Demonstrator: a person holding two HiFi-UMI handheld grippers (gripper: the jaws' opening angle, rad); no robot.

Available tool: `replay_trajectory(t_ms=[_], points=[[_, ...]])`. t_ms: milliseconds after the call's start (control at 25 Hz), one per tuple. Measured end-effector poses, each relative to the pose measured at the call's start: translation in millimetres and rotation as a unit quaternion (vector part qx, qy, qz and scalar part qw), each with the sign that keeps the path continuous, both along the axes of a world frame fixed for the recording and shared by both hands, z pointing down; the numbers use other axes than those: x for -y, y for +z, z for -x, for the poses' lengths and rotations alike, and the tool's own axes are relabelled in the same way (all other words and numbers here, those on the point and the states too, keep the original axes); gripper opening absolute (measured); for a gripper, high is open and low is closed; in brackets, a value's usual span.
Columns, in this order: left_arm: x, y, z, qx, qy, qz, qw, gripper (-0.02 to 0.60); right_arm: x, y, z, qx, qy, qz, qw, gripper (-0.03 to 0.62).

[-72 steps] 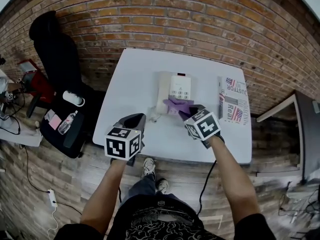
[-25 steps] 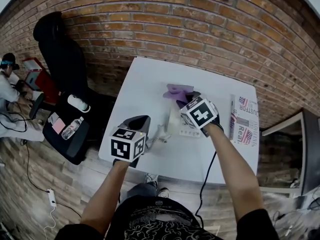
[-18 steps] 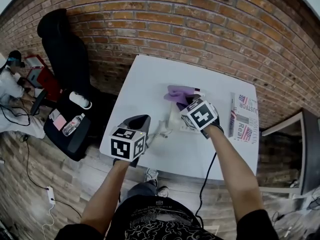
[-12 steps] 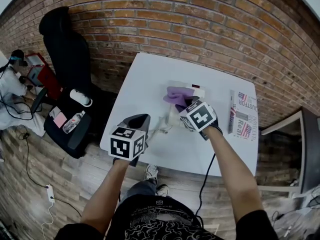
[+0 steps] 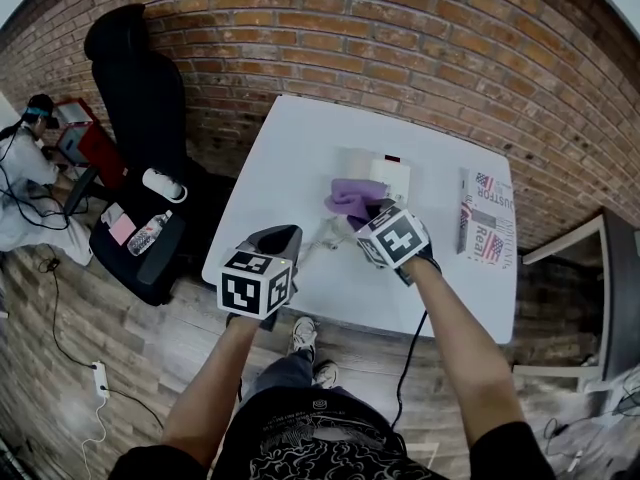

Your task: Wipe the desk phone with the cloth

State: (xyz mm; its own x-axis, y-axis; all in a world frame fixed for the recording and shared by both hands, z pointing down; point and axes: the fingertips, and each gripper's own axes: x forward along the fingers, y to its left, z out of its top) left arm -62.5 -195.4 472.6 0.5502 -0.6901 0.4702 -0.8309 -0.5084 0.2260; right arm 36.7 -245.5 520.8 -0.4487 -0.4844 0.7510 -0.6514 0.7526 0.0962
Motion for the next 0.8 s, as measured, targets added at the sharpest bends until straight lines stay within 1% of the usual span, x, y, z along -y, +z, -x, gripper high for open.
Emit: replay_trajectory(t_ms=[560, 800], points=[[-28.4, 5.3, 7.6, 0.002, -0.004, 0.004, 1.0000, 0.006, -42.7, 26.1, 10.5, 0.002, -0.008, 0.030, 1.000, 0.046], [-27.2, 6.7, 4.6, 0.005, 0.004, 0.004, 1.0000, 0.006, -48.7, 23.9, 11.8, 0.004, -0.015, 0.028, 0.999, 0.046]])
